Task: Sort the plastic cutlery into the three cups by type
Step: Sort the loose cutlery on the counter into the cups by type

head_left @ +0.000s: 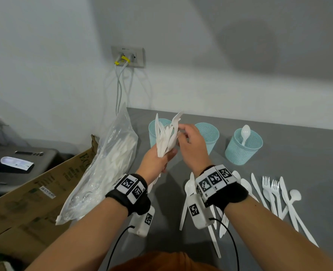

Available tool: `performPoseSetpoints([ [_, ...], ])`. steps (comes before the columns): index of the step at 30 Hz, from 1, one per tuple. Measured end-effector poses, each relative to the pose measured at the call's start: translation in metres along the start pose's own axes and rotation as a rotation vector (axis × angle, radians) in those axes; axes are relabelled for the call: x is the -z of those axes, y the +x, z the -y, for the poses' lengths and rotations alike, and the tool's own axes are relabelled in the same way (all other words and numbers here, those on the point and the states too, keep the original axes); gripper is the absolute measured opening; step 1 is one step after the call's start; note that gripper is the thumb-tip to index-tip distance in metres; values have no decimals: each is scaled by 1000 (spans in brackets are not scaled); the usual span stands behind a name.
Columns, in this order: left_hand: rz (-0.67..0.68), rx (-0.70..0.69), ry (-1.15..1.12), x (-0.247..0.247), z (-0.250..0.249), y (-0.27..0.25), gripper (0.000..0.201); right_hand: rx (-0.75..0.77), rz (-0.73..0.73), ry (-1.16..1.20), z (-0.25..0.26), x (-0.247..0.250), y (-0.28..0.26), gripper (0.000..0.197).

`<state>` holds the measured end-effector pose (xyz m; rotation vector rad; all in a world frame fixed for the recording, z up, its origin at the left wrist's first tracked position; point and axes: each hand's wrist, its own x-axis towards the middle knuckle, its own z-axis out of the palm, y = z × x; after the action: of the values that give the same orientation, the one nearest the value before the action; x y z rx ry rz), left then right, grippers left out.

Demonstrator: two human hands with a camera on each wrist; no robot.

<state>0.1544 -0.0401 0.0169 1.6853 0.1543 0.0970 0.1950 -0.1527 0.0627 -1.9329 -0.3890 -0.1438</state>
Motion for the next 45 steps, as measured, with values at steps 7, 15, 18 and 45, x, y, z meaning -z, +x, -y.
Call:
performPoseSetpoints([
  [7, 36, 44, -54, 3, -2, -4, 12, -11, -70, 46, 1, 4, 5, 16],
  [15, -2, 49, 61, 9, 11, -8, 29, 85, -227, 269, 20, 26, 12, 6],
  [18, -17, 32, 112, 12, 13, -8, 27, 71, -186, 232, 18, 27, 10, 7],
  [45, 19, 3, 73, -30, -7, 14, 38, 107, -132, 33, 43, 77, 31, 22],
])
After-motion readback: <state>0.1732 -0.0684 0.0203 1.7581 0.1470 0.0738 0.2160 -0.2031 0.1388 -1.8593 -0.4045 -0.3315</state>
